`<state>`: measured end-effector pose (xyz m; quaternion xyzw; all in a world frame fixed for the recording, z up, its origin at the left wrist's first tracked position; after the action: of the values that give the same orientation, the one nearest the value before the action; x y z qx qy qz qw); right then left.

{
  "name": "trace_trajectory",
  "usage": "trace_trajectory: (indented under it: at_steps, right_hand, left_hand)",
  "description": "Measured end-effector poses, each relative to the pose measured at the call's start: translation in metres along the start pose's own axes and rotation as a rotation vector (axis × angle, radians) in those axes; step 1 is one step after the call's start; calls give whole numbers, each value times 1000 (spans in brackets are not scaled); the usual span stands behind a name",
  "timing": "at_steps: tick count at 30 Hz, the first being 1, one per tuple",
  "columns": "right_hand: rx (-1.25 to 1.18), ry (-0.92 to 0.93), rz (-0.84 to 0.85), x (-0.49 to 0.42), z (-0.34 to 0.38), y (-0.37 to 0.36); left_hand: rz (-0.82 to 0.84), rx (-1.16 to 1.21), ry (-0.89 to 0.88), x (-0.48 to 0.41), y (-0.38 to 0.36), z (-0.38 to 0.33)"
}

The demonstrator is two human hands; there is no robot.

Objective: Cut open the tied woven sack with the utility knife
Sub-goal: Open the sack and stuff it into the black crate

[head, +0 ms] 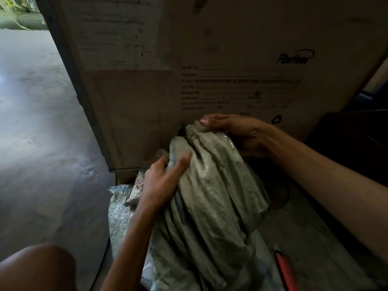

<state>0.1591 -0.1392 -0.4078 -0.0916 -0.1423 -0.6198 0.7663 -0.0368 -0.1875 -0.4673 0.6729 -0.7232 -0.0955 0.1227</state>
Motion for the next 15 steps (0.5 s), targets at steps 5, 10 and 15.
trace_trajectory:
  at_steps: [5,10,15]
  right_hand:
    - [105,-29,103,-5,-4,0]
    - [618,-94,-87,-10,-33,45]
    - [750,-231,-257,-3,-60,99]
  left_hand:
    - [-298,448,72,-6,31,31]
    - [-445,609,11,-15,54,46]
    - [-495,662,26,-14,59,53]
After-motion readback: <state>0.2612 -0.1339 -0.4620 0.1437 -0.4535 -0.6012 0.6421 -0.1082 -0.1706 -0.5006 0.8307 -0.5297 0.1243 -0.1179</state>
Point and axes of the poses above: each hand's wrist, its own x-axis away from the middle knuckle, its own y-axis out of the back of the hand, z = x × y, the point moved 9 cm from there along -x, towards the middle knuckle, and after that the axes turned 2 degrees about -z, right-handed, at the moved point
